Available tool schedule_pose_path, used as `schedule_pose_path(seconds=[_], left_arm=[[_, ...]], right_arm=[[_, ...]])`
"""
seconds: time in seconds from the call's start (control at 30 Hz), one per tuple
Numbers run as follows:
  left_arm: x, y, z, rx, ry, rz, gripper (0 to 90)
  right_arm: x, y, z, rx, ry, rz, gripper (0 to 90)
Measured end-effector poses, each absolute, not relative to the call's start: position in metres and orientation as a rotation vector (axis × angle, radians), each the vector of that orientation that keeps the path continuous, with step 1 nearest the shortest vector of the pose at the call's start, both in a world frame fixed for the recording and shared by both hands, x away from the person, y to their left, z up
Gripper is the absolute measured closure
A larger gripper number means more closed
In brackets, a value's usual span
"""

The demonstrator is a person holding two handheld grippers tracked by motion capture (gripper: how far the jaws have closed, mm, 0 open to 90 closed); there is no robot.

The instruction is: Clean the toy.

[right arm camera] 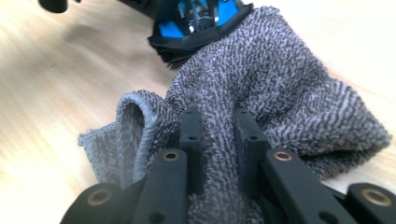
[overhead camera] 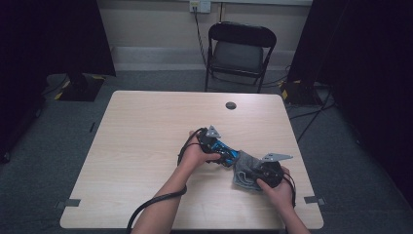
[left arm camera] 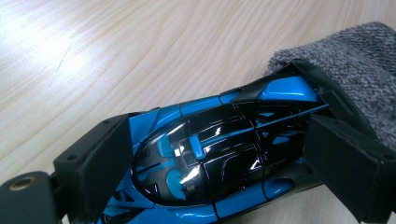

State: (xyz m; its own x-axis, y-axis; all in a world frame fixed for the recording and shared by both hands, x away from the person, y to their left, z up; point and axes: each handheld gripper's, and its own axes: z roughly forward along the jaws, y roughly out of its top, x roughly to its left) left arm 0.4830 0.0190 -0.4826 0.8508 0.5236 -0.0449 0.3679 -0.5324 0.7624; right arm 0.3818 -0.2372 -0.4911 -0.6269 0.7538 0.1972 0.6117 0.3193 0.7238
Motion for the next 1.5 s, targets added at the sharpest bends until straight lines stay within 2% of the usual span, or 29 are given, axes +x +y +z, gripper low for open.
schedule_pose_path(seconds=[1.5], left_arm=[[0.482, 0.019, -0.483, 2.190, 0.650, 0.243, 8.3]], right_arm=[[0.355, -0.188, -0.489, 0.911, 2.732, 1.324, 76.5]])
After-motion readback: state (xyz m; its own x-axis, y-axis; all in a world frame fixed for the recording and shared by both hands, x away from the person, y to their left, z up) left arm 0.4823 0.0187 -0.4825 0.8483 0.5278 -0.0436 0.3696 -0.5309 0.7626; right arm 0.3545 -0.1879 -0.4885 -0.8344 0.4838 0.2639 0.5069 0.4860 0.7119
